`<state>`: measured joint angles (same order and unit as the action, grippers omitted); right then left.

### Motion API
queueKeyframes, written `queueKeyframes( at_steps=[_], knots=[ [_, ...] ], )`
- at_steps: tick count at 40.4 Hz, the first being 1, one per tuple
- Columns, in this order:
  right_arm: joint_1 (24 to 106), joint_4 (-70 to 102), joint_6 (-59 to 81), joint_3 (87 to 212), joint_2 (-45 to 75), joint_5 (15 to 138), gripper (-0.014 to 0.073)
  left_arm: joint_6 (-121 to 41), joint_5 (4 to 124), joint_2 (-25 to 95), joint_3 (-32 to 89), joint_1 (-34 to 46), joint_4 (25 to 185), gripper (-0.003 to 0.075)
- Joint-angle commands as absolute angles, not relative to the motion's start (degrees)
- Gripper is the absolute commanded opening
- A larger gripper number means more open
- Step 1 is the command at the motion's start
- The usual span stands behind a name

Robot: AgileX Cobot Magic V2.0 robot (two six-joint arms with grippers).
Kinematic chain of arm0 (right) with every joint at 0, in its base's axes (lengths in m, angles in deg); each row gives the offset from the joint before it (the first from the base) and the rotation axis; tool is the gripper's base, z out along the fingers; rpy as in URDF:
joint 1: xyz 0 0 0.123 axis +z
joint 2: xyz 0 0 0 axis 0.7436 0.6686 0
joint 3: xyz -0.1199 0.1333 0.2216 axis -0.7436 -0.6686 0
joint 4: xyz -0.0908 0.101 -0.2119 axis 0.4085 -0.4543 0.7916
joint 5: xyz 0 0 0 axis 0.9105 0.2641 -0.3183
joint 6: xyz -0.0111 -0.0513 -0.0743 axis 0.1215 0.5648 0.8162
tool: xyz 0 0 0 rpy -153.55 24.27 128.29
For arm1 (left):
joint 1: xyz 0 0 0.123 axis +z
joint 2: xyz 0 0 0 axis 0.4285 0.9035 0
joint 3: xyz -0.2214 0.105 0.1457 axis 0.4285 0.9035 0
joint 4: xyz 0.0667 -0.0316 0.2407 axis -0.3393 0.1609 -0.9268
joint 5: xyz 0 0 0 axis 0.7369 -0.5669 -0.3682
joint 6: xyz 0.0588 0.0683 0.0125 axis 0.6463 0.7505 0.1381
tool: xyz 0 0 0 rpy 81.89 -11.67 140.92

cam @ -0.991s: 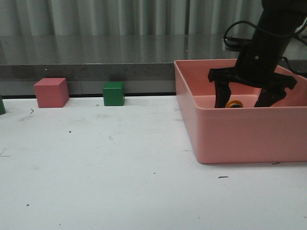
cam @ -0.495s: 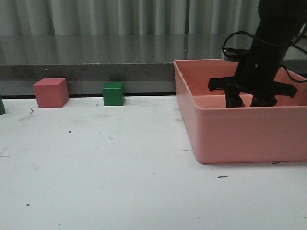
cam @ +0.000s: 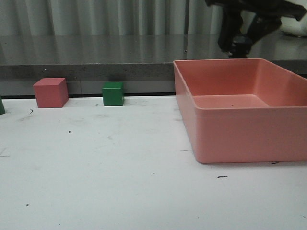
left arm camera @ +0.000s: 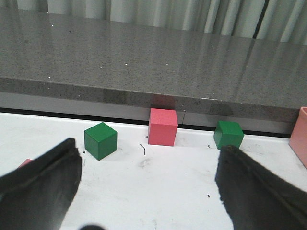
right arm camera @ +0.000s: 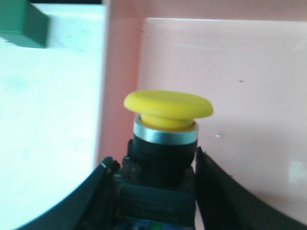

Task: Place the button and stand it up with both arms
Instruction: 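Lift the button out of the bin and carry it onto the table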

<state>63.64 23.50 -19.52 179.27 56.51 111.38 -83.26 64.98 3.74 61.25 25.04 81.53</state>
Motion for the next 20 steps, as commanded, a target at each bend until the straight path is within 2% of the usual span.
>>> queueKeyframes(
  at_steps=[1,11,20],
  knots=[
    [68.28,20.47,-19.11,181.17,51.69,109.03,0.028,-83.98,69.47,4.42,59.31,24.92,82.05,0.0547],
    [82.99,17.71,-19.07,181.39,54.35,104.07,0.028,-83.98,69.47,4.42,59.31,24.92,82.05,0.0547],
    [90.05,14.51,-20.16,188.94,64.91,105.81,0.028,-83.98,69.47,4.42,59.31,24.92,82.05,0.0547]
  ],
)
